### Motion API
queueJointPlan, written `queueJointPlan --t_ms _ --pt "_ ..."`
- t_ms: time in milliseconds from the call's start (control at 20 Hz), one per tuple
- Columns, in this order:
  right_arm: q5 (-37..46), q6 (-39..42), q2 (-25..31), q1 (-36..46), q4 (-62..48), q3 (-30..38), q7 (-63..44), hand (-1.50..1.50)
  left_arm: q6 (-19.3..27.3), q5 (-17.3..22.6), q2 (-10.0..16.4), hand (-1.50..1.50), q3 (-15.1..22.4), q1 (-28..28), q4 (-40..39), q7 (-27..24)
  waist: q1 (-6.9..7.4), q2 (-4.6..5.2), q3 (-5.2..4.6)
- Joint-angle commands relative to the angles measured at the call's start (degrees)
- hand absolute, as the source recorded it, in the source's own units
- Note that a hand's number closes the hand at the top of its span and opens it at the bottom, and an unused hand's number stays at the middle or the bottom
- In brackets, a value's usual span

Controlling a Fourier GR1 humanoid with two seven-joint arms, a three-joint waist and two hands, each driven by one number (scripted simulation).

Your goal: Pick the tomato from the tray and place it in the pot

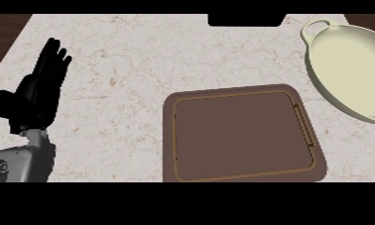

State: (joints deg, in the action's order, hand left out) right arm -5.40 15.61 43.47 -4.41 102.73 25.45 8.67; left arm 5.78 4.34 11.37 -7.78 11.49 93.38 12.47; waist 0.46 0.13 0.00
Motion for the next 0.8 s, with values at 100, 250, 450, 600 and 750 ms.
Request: queueJointPlan --t_ms 100,250,450,600,750 --pt "3.6 -1.1 -2.1 12.7 -16.1 -5.3 2.0 1.50 0.9 -0.8 -1.2 0.00 0.9 2.2 -1.3 0.9 0.51 0.12 0.03" --pt "10.6 -3.9 0.5 17.5 -24.3 -4.7 8.9 1.50 0.2 -1.1 -0.9 0.00 1.0 2.3 -2.3 0.0 0.65 0.21 0.05" --pt "25.9 -17.0 2.6 18.2 -28.2 -6.9 11.4 1.50 0.1 -1.1 -1.9 0.00 1.7 1.4 -1.9 -1.5 2.57 0.90 0.12" --pt "30.5 -22.2 -0.2 23.7 -39.5 -9.9 16.6 1.50 -0.4 -0.8 -0.4 0.00 0.9 2.8 -2.3 0.4 2.19 0.64 0.13" --pt "31.8 -23.0 -0.3 30.3 -51.5 -10.7 21.7 1.50 0.6 -2.4 -2.3 0.00 2.7 -0.1 -0.1 -1.2 2.03 0.48 0.12"
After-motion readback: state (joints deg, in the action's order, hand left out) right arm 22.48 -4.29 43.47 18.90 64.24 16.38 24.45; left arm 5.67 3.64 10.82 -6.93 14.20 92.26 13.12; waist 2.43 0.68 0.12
